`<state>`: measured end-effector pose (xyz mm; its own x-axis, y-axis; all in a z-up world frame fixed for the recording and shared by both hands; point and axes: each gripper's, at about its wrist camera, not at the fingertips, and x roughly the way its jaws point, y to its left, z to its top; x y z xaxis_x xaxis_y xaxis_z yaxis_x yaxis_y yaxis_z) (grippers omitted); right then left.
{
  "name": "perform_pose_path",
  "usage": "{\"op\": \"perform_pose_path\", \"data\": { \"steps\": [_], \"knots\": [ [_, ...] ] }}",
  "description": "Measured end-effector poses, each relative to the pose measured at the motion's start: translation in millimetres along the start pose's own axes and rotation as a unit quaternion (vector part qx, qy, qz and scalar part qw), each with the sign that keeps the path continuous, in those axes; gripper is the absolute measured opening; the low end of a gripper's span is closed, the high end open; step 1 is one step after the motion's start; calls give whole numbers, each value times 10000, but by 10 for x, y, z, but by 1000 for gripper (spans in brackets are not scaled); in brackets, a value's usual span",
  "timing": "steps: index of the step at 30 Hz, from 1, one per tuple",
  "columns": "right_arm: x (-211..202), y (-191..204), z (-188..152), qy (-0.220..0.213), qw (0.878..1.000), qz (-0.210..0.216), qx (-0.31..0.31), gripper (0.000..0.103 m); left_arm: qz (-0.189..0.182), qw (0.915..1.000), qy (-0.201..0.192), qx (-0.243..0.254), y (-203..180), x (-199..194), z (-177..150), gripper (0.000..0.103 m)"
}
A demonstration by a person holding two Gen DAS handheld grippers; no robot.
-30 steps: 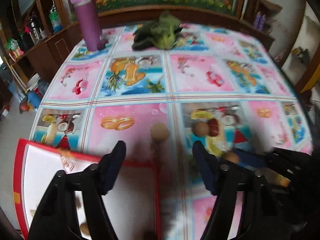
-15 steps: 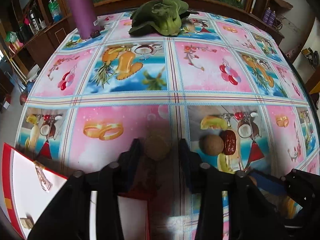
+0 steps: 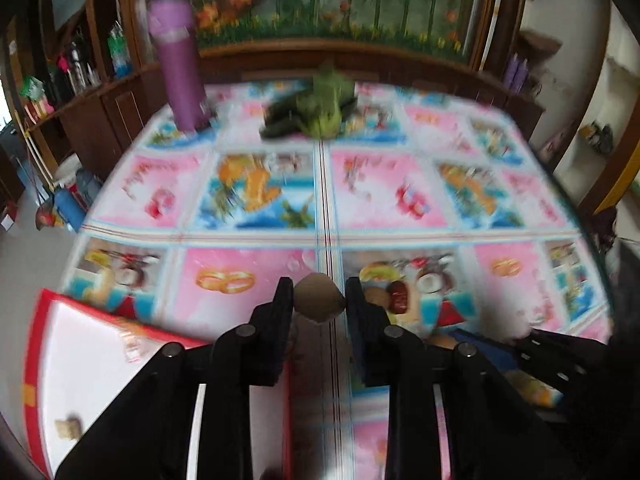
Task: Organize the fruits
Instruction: 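Carry both brown balls over the tray and open both grippers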
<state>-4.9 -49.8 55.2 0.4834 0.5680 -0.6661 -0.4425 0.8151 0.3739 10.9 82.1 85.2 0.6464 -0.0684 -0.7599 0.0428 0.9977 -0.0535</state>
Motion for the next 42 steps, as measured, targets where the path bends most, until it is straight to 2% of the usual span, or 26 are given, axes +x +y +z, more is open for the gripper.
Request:
{"op": "perform_pose_path", "data": {
  "steps": [4, 6, 9, 14, 16, 18, 21, 26, 29, 35, 42],
  "knots": [
    [-113, 69, 6, -335, 9993, 136, 23, 24, 52, 9978, -651, -117, 151, -755, -258, 28],
    [-136, 136, -25, -451, 9990, 13, -53, 24, 141, 9963, -816, -217, 267, -1051, -470, 28],
    [-133, 279, -99, -255, 9992, 285, 111, 24, 396, 9940, -964, -337, 434, -1394, -849, 28],
    [-144, 878, -267, -84, 9977, 589, -326, 24, 929, 9895, -947, -570, 690, -1661, -1350, 28],
    [-109, 1121, -263, -40, 9961, 727, -502, 24, 1034, 9891, -837, -633, 828, -1678, -1504, 28],
    [-35, 1344, -271, -41, 9950, 635, -766, 24, 1143, 9875, -758, -781, 983, -1661, -1609, 28],
    [152, 1542, -256, 224, 9934, 751, -840, 24, 1217, 9851, -737, -968, 1212, -1622, -1696, 28],
    [563, 1850, -192, 635, 9890, 888, -1000, 24, 1331, 9833, -684, -1038, 1547, -1499, -1661, 28],
    [866, 2059, -151, 964, 9855, 917, -1054, 24, 1236, 9846, -511, -1124, 1766, -1345, -1603, 28],
    [1186, 2198, -193, 1235, 9830, 875, -1036, 24, 1201, 9832, -190, -1361, 2122, -1094, -1558, 28],
    [1296, 2245, -257, 1454, 9798, 700, -1178, 25, 1068, 9861, 73, -1268, 2132, -914, -1545, 29]
  ]
}}
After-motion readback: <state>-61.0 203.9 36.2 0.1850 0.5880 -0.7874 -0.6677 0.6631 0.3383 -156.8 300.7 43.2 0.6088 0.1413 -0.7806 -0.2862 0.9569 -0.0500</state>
